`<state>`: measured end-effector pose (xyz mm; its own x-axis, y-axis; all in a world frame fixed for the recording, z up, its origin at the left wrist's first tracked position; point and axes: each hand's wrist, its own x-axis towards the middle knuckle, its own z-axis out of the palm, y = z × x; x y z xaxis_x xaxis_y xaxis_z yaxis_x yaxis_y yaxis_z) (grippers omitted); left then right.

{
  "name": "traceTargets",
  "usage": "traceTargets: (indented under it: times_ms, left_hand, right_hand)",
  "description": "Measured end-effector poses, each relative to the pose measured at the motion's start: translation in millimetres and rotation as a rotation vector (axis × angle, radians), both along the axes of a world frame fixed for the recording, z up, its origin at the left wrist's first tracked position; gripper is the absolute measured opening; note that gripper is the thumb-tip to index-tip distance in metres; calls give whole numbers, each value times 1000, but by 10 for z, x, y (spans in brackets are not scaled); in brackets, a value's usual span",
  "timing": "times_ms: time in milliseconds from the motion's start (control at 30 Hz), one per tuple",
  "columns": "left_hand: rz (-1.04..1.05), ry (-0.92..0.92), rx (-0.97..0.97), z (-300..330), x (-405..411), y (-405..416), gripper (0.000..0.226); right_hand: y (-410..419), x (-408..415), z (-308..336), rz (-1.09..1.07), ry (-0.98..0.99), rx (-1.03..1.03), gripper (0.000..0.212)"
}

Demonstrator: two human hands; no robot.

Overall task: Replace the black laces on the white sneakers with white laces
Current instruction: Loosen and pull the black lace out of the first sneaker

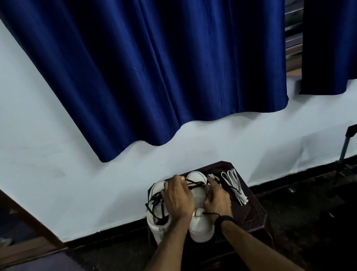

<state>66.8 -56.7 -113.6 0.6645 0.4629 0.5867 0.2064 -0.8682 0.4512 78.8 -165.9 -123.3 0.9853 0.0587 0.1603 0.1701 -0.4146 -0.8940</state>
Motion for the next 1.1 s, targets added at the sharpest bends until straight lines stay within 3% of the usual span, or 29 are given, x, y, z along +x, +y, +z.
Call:
traceTargets:
  times_ms: [67,133,167,200,300,367,433,467,567,600,667,733,800,933,1000,1100]
  left_hand:
    - [-57,176,120,17,25,37,31]
    - [-255,324,289,54,92,100,34]
    - [-348,345,267,100,116,116,33]
    - [-397,326,119,157,128,105,31]
    - [-324,-4,-859,416,109,55,25]
    - [-196,-124,-1186,496,88,84,25]
    - [-90,-24,-1082,518,69,159,29]
    - [-40,116,-889,524,52,193,29]
    - [86,454,-49,493,9,252,22]
    - [59,475,131,479,0,251,23]
    - [-94,433,298,446,5,204,38]
    - [-317,434,362,414,20,117,42]
    - [-436,496,478,355,23,25,29]
    - [-377,490,511,284,37,-39,22]
    - [-300,329,455,303,30,-43,22]
    - [5,-103,74,515,49,57,19]
  right_hand:
    - [-9,-14,18,14,-38,6,55]
    - [-18,-29,31,26,-74,31,53]
    - [-17,-25,33,28,-76,29,54]
    - [-16,-22,29,32,-74,8,57]
    - [-10,-16,38,60,-41,-57,65]
    - [-6,-17,52,76,-13,-78,65]
    - [11,-8,48,51,-21,-84,64]
    - [19,-8,40,36,-27,-86,63]
    - [57,-18,10,1,-31,-80,54]
    - [66,-25,-1,-9,-31,-75,51]
    - [70,-37,-8,-24,-27,-72,45]
    - [67,-39,2,-7,-3,-85,42]
    - [60,-27,9,18,9,-95,43]
    - [40,-20,6,24,21,-53,37]
    - [33,-24,16,16,30,-58,33]
    - [60,-10,23,-3,0,-82,34]
